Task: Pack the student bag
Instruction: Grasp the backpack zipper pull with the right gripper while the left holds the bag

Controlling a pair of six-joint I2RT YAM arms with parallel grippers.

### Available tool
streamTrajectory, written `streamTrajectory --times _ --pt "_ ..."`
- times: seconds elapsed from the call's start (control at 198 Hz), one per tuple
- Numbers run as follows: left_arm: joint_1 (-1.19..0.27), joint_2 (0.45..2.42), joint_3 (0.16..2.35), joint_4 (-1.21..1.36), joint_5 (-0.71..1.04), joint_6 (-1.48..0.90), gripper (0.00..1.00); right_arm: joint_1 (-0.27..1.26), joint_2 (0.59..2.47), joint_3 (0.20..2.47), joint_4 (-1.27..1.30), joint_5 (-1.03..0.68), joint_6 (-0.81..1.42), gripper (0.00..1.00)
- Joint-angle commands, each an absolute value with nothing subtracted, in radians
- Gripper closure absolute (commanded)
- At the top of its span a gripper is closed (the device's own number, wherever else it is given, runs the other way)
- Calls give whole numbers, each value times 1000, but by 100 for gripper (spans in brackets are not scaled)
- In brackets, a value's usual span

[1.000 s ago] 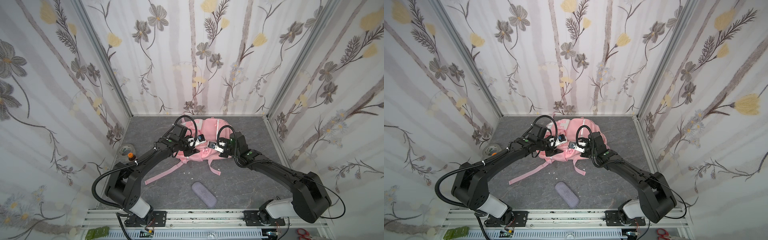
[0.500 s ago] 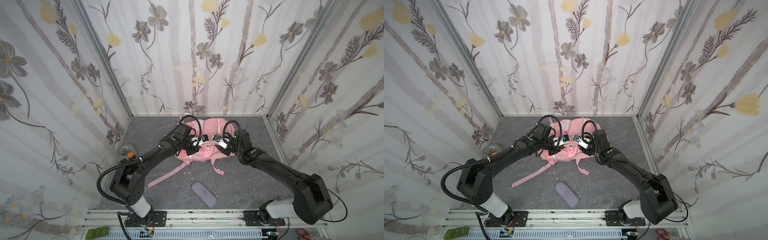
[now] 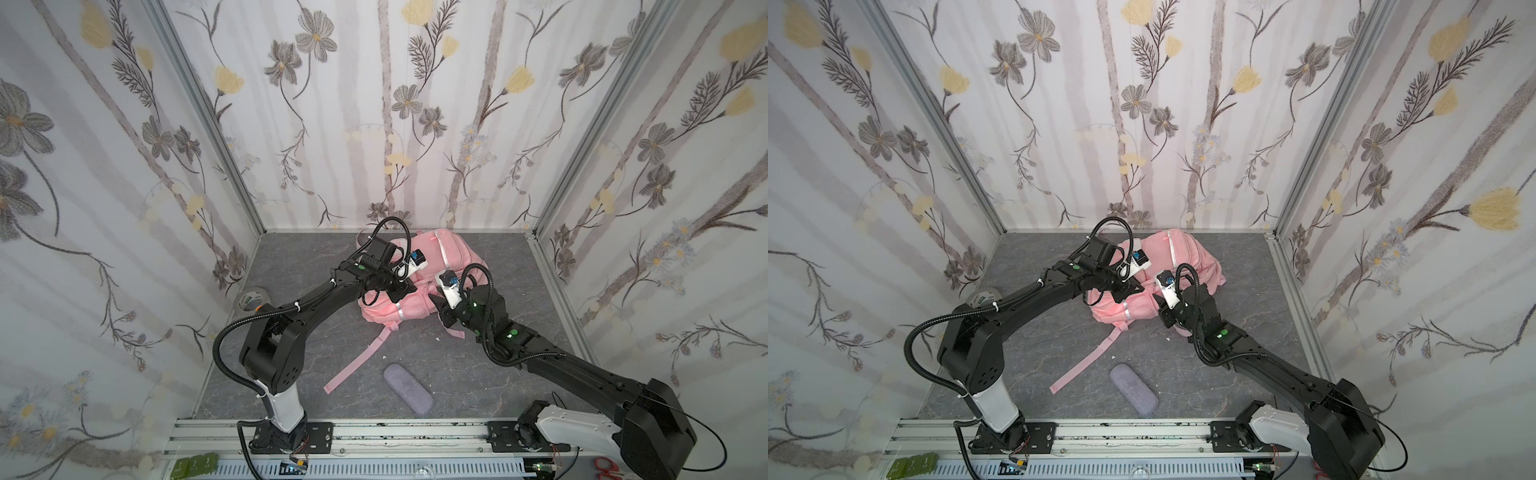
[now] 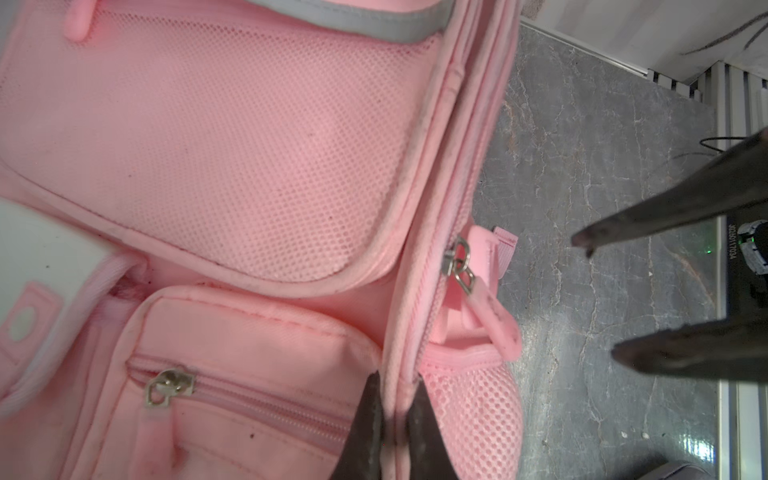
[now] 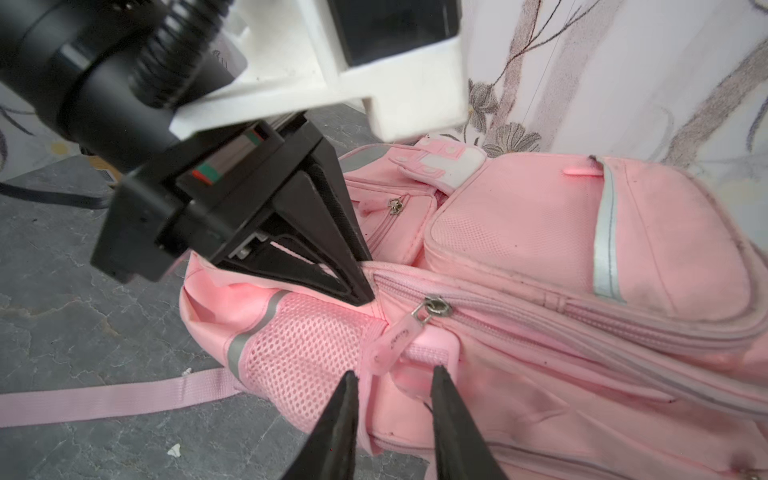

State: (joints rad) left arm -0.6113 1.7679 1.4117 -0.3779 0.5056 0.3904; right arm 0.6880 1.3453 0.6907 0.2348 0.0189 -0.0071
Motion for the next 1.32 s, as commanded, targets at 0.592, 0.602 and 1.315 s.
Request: streamTrajectory --times 0.592,0.602,1.315 --pt "-620 1786 1447 -322 589 307 100 678 1531 803 232 102 200 86" --pt "-620 1785 1447 -323 588 308 100 677 1530 802 230 100 201 86" --pt "-620 1769 1424 -270 662 266 100 546 1589 639 622 -320 547 55"
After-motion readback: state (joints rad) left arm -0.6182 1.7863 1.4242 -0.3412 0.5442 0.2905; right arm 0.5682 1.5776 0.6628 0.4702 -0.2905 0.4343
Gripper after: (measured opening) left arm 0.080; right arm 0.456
